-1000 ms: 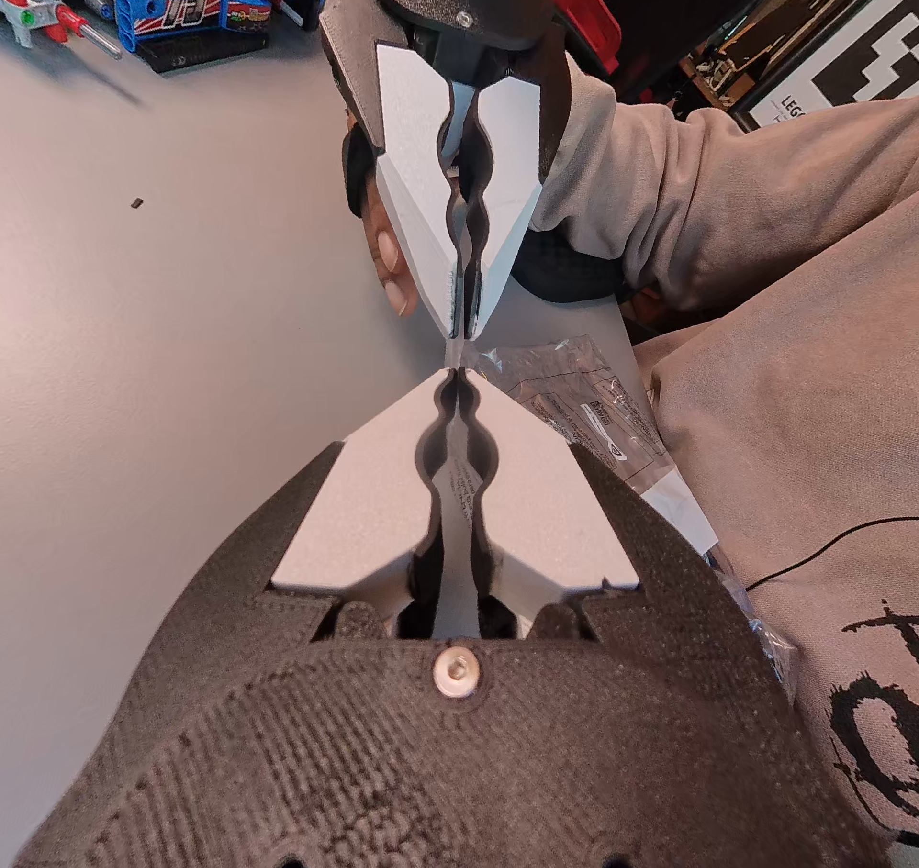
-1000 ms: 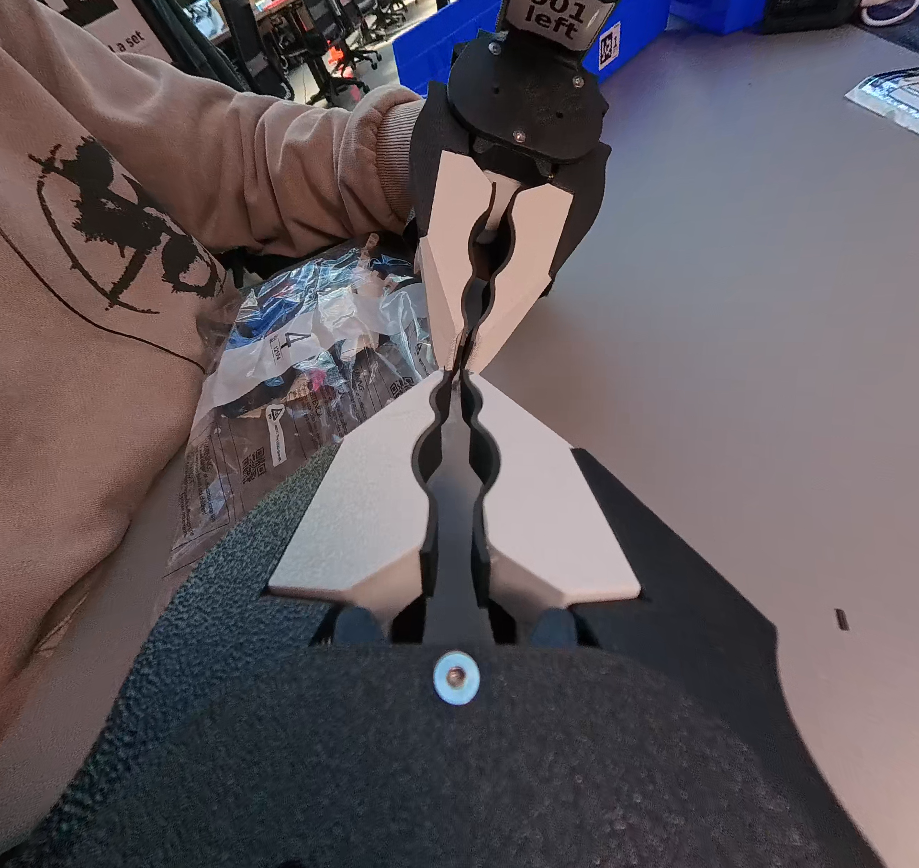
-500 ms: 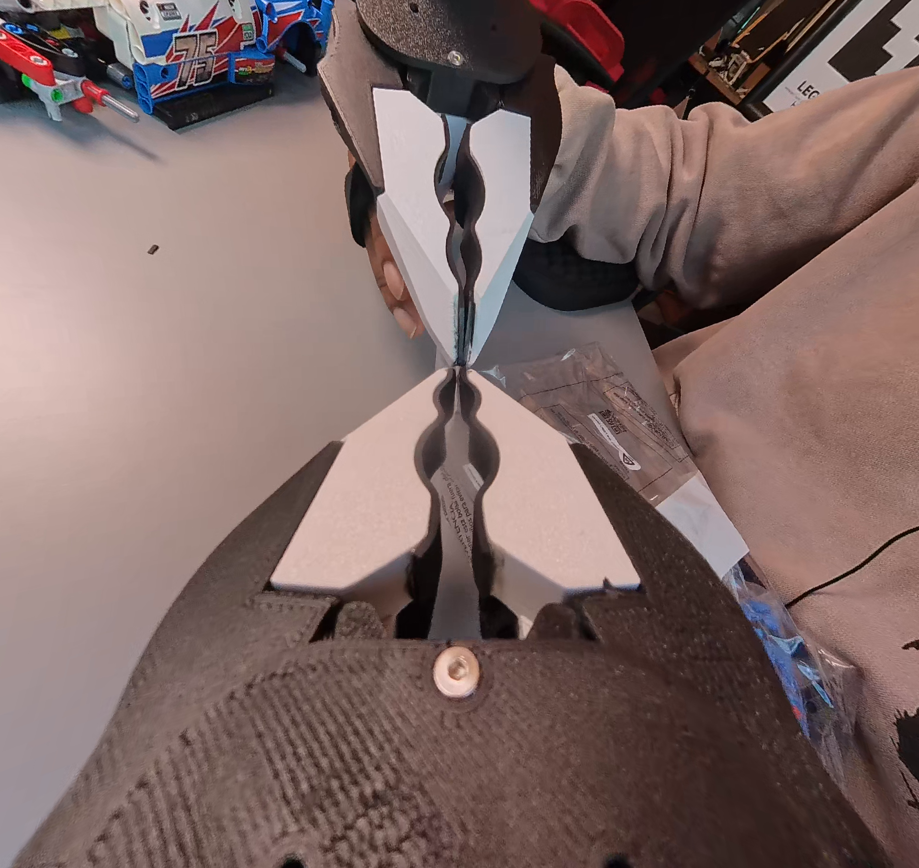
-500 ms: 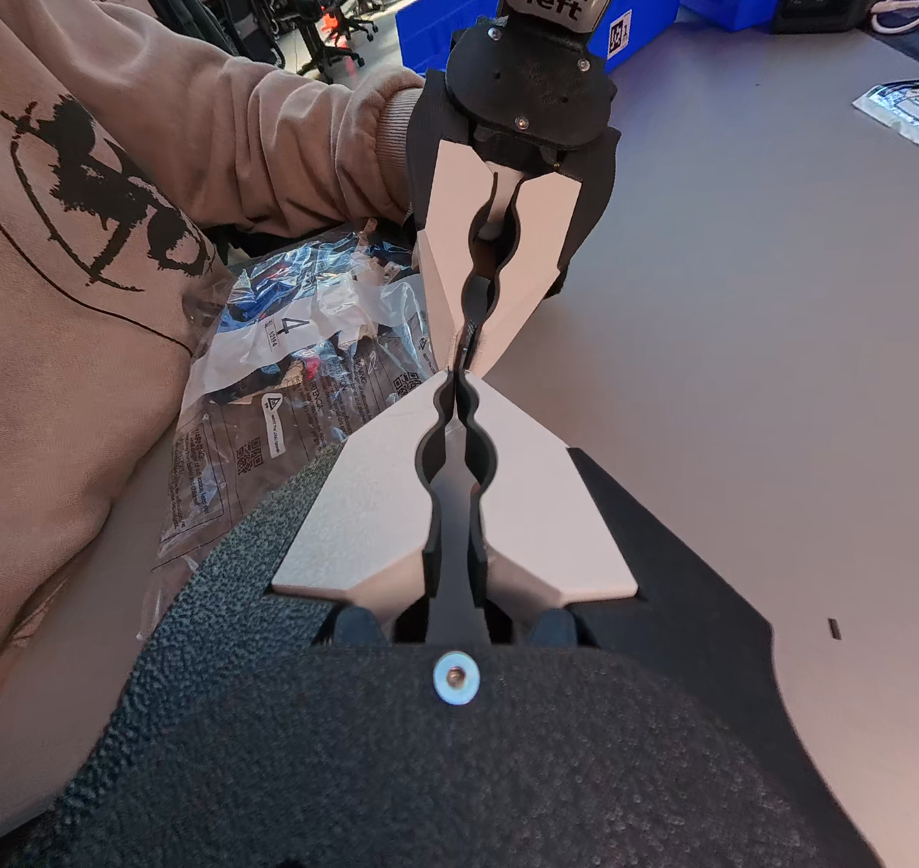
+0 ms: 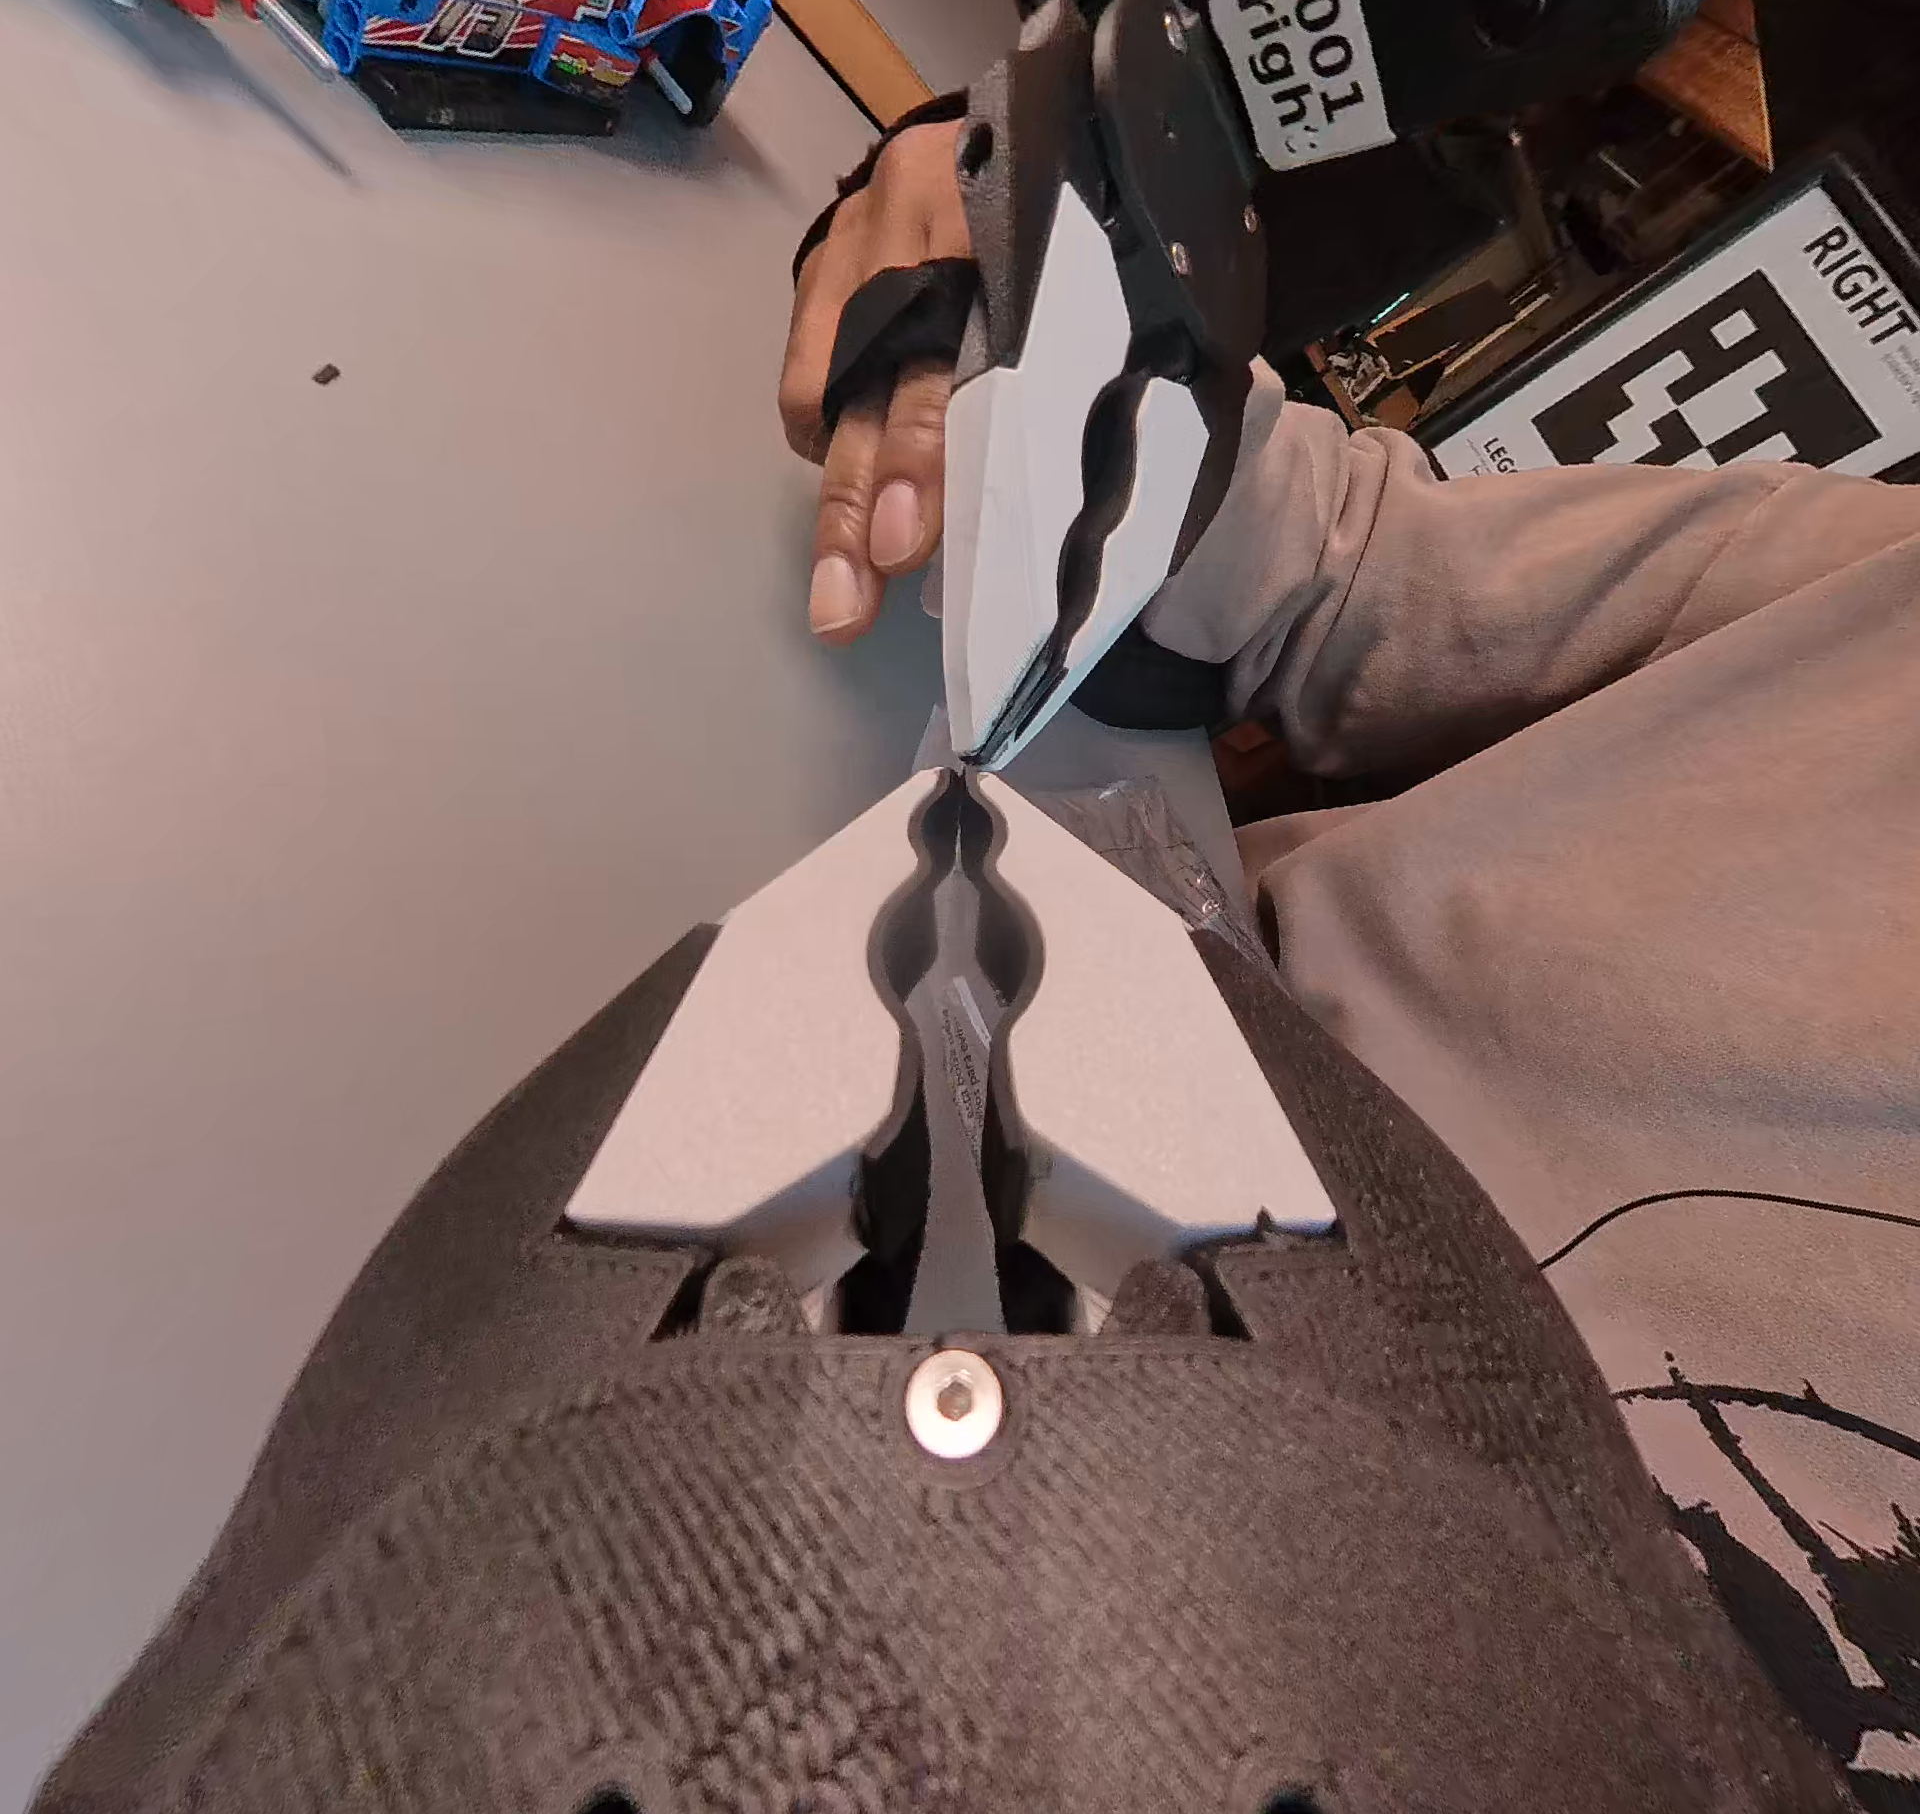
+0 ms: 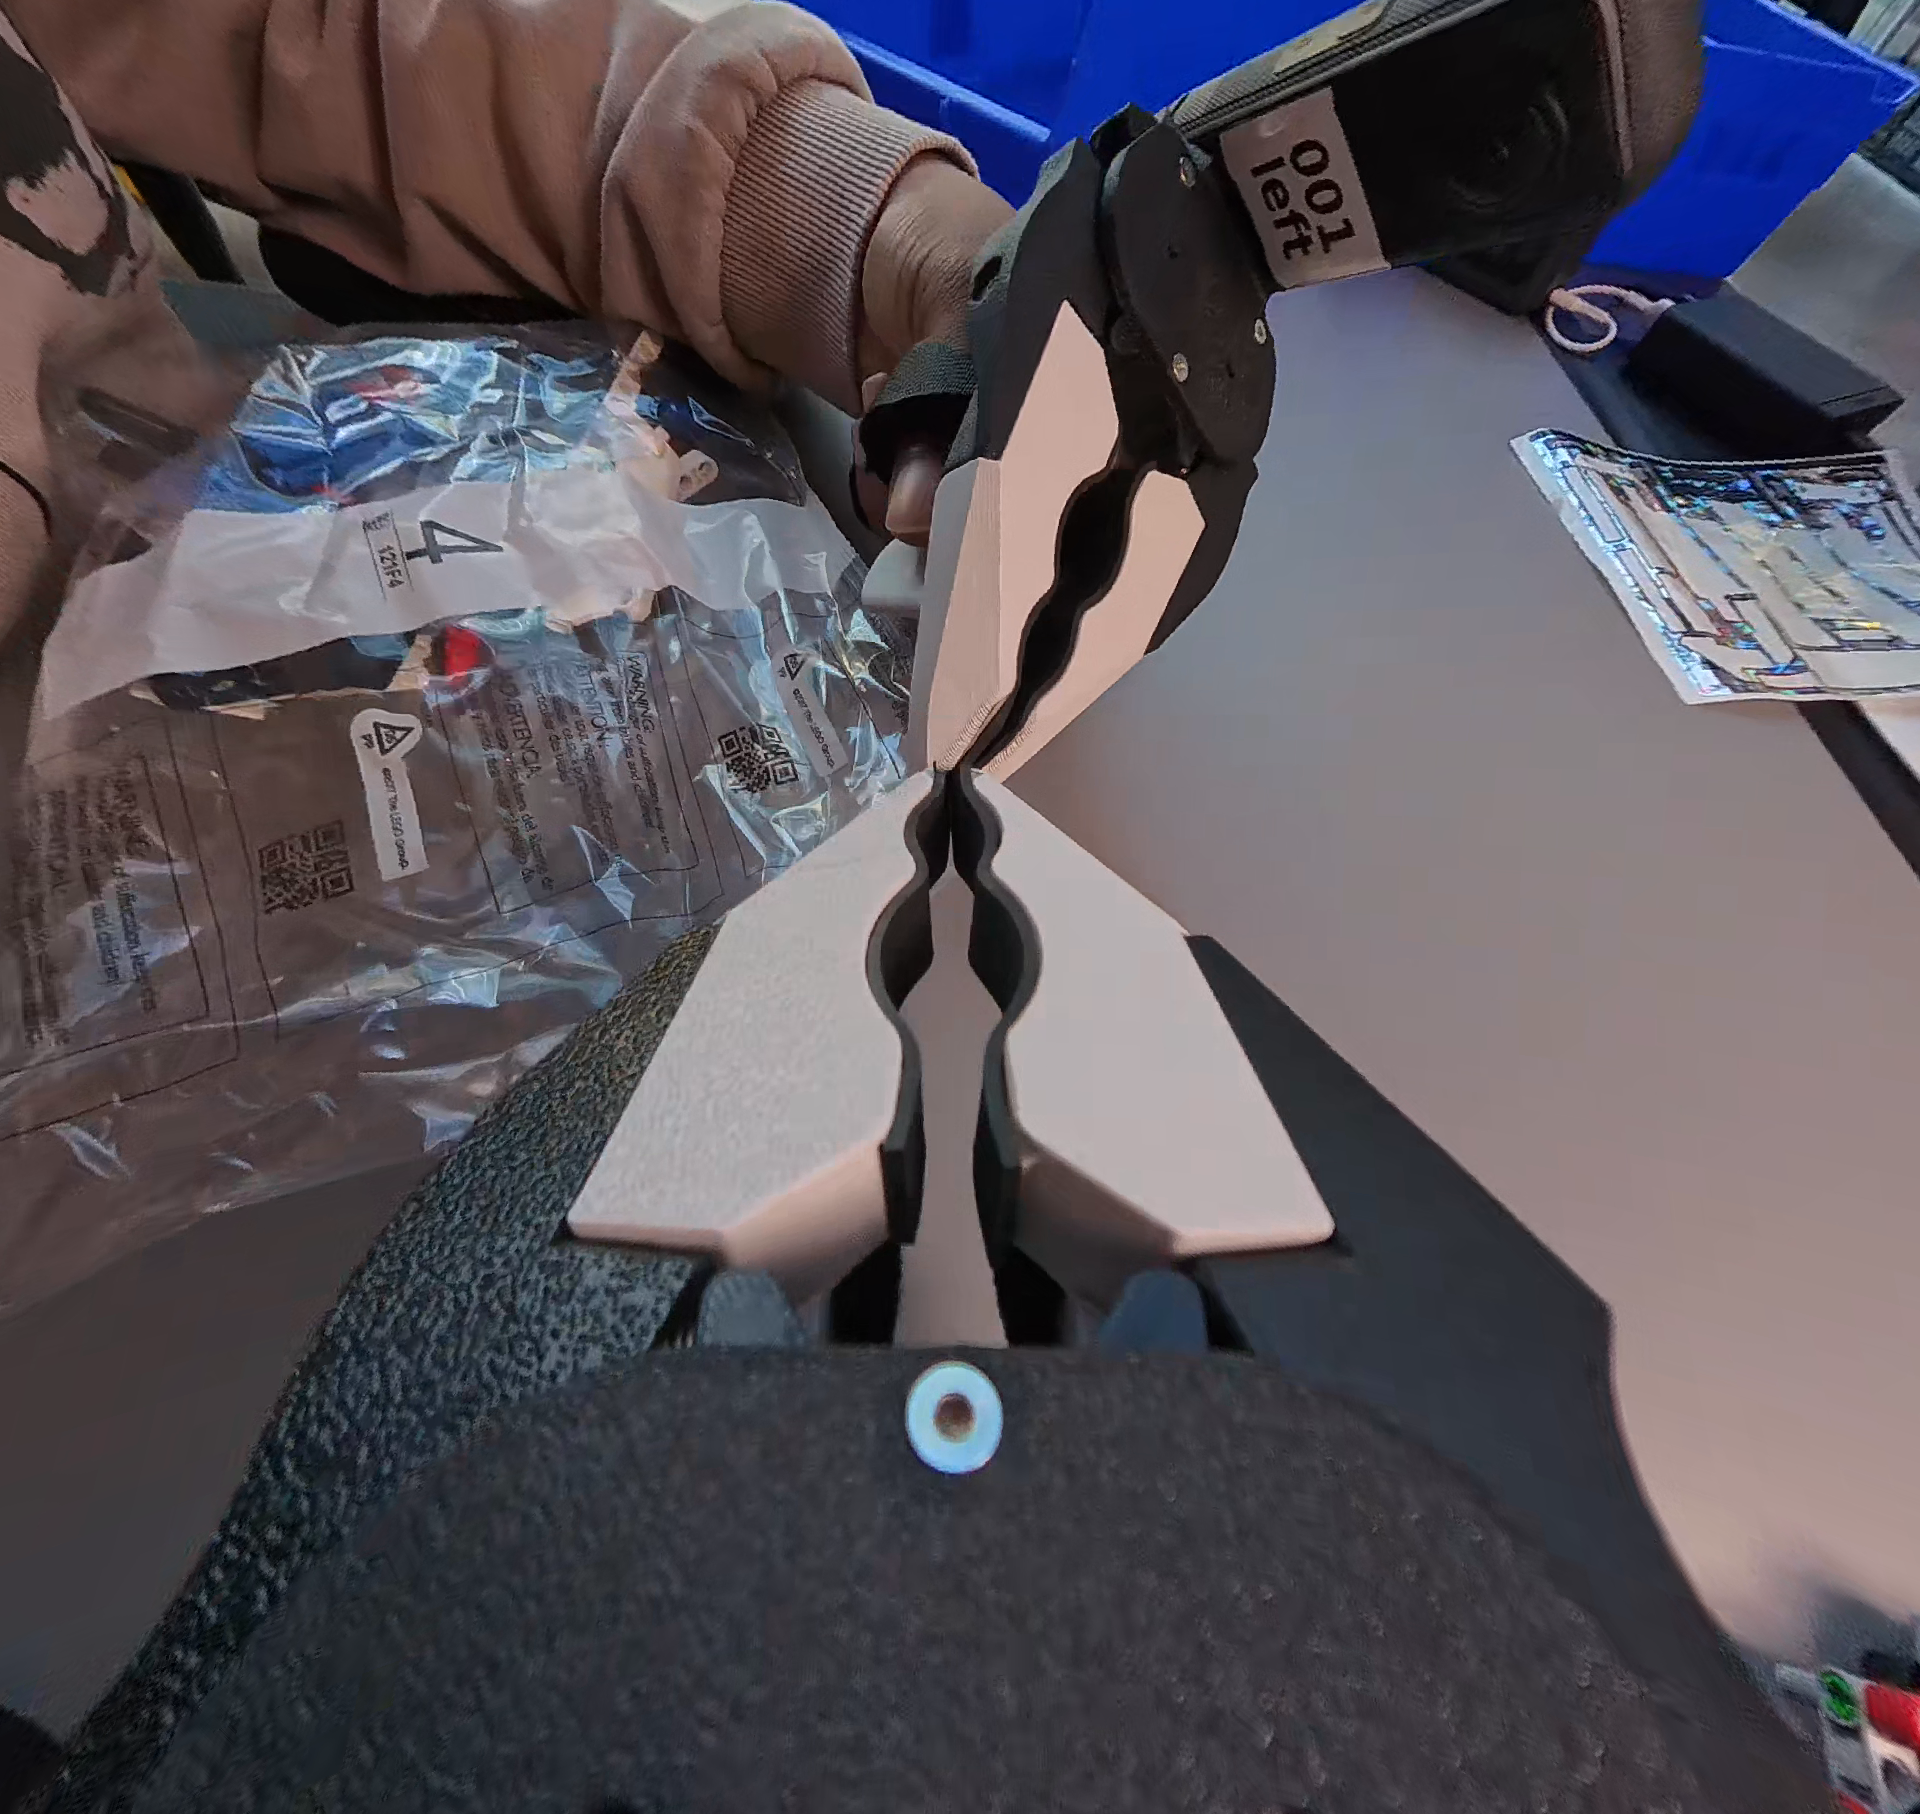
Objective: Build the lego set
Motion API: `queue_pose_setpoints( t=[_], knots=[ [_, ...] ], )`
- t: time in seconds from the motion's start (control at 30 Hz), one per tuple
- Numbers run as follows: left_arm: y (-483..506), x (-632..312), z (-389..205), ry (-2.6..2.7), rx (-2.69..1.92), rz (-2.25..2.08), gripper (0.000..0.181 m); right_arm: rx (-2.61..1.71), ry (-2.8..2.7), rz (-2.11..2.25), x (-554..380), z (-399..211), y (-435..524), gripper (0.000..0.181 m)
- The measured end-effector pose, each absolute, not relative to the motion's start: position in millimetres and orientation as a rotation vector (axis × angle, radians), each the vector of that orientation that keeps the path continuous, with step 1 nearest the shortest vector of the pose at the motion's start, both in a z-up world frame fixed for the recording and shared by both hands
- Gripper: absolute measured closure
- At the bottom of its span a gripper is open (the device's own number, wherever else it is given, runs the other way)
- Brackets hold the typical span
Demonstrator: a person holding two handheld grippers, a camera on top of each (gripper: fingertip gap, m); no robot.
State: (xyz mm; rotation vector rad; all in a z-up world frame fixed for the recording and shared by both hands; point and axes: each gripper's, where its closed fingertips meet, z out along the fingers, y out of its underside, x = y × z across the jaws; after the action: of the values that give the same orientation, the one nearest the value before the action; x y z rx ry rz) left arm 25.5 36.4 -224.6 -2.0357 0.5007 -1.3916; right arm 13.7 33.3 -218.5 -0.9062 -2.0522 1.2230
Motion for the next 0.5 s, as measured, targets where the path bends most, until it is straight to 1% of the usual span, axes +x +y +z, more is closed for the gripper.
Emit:
queue_pose_setpoints(
  t=[0.27,0.5],
  knots=[
    [34.4,29.3,-231.2,0.479,-2.053,-1.470,0.181,-0.735,-2.120,0.957,19.0,-226.3,30.8,0.181],
    [35.6,32.9,-237.8,0.460,-2.071,-1.525,0.181,-0.411,-2.229,0.654,23.8,-233.9,30.9,0.181]
  ],
)
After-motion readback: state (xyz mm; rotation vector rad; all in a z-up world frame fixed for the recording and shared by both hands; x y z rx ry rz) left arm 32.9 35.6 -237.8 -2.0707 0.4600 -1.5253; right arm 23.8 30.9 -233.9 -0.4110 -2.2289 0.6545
